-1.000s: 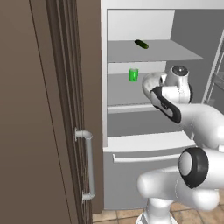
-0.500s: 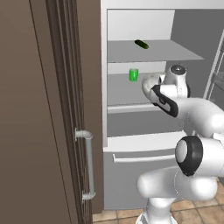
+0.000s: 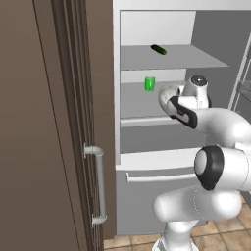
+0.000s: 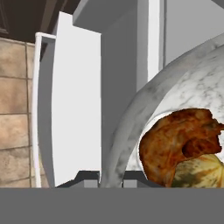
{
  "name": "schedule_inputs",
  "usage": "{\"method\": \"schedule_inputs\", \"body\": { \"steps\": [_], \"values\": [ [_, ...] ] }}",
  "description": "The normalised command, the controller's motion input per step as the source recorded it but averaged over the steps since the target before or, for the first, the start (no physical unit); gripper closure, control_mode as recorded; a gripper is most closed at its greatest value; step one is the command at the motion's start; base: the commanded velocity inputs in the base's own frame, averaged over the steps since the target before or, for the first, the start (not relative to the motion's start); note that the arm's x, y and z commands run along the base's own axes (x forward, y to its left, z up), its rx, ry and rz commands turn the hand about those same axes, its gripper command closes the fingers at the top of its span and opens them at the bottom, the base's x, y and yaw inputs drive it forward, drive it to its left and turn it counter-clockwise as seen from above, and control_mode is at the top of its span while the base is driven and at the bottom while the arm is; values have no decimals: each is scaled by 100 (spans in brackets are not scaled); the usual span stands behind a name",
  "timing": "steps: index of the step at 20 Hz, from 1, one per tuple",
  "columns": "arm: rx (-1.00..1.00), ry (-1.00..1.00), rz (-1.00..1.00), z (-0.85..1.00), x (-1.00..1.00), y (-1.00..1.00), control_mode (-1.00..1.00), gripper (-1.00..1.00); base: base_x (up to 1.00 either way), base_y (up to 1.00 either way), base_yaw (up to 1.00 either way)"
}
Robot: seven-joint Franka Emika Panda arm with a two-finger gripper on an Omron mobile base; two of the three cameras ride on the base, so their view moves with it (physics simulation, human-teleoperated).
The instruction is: Pick the chicken drumstick and squash from their plates and place them in the bowl. Then put the bowl in the fridge.
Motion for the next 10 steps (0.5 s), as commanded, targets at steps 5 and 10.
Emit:
{"method": "schedule_inputs", "body": {
  "steps": [5,10],
  "values": [
    [3,-5,0,-17,11,0,-100,100,0,0,0],
    [4,-10,0,-16,12,0,-100,100,0,0,0]
  ]
}}
